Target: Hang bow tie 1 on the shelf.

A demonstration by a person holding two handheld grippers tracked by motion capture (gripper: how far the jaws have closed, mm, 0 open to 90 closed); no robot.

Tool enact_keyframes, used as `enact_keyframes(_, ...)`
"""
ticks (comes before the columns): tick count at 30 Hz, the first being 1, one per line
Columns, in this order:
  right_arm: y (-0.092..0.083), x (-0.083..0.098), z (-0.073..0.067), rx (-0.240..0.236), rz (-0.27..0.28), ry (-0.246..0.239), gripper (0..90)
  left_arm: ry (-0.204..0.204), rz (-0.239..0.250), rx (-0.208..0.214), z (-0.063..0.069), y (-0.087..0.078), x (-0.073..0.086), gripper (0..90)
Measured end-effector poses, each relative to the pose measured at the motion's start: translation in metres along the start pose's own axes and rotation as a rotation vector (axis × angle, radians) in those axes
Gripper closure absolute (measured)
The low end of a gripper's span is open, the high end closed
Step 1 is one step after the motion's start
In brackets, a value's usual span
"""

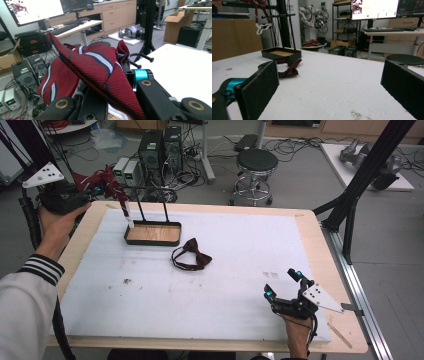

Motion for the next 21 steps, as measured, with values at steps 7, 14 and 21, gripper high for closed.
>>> enact_keyframes(7,0.001,0.006,-0.001,-0.004,0.009,-0.003,0.7,0.005,-0.012,-0.042,-0.010,0.008,0.007,86.5)
enact_keyframes(14,-0.001,0.007,-0.002,-0.006,0.051,-0.013,0.7,0.000,-0.041,-0.121,-0.023,0.006,0.017,86.5)
enact_keyframes(21,0.000,0.007,-0.002,-0.006,0.051,-0.010,0.7,0.000,-0.088,-0.189,-0.030,0.001,0.030,86.5)
Point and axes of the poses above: each handheld gripper's, and its own axes: y roughly forward along the jaws, x roughly out of its underside, z roughly to its right, the point moved 1 cm from there along y, roughly forward along the jaws, and after that the axes turned 14 degrees about z, right-handed, at the moved point
